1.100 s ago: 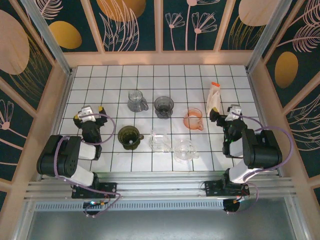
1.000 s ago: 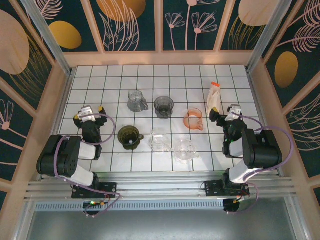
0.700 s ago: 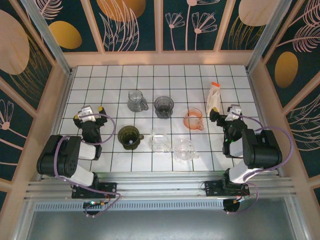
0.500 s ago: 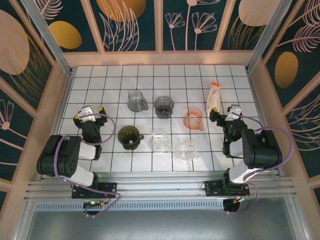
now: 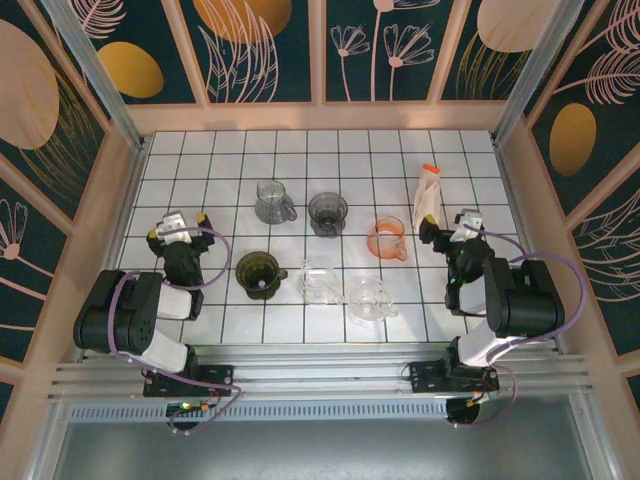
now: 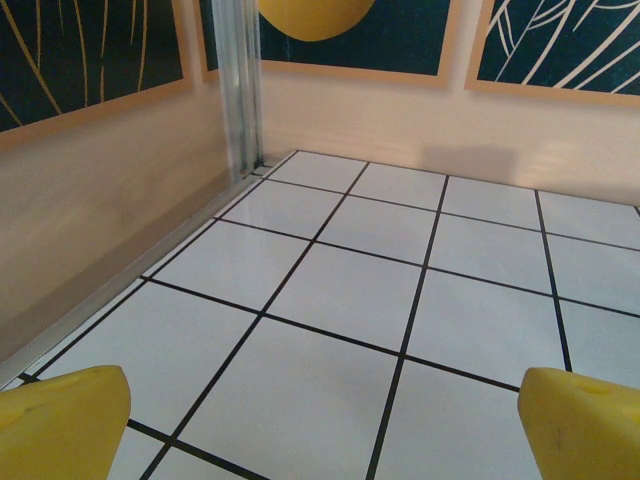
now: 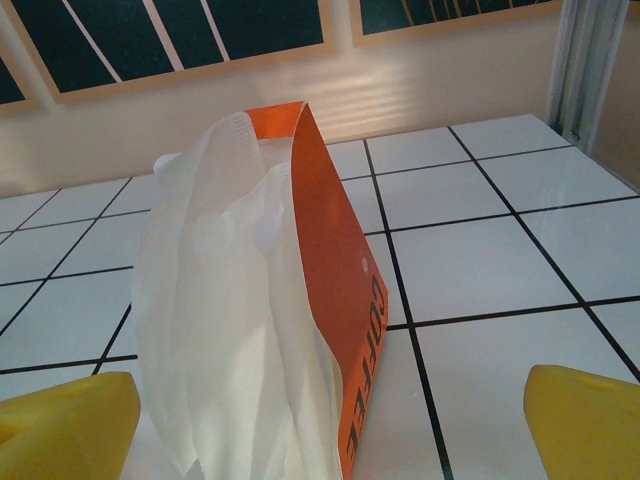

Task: Place the coffee filter in the dripper

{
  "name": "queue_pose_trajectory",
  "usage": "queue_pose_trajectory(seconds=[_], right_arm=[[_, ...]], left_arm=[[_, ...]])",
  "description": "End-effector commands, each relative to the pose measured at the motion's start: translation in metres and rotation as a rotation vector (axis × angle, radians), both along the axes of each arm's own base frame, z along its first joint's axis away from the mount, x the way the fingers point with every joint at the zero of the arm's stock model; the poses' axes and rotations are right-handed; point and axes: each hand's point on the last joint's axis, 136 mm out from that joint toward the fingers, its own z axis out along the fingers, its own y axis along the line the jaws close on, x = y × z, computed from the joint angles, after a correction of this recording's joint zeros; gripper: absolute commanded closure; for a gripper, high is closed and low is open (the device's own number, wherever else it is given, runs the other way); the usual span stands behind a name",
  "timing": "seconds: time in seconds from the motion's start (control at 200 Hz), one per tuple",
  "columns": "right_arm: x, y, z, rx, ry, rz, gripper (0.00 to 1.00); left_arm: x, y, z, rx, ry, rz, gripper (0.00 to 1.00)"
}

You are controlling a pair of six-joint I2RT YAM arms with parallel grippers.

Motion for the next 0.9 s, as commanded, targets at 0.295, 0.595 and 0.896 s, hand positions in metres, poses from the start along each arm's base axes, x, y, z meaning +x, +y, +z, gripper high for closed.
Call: queue_pose_trajectory(seconds=[0.295,0.595,0.896], right_arm=[[0.005,-0.001,0.01,-0.01,-0.032,-0.003,0.01],[0.004,-0.001,0.011,0.007,-0.038,0.022,0.01],[0.02,-0.017,0.057,0.052,-0.003,-0.1,0.01]], left_arm=[[0.004,0.001,0.012,-0.011,-0.046,-0.002,0.01],[0.004,0.001,0.012,-0.011,-0.046,-0.003,0.01],[0.005,-0.002,0.017,-0.002,-0.044,-0.016,0.01]])
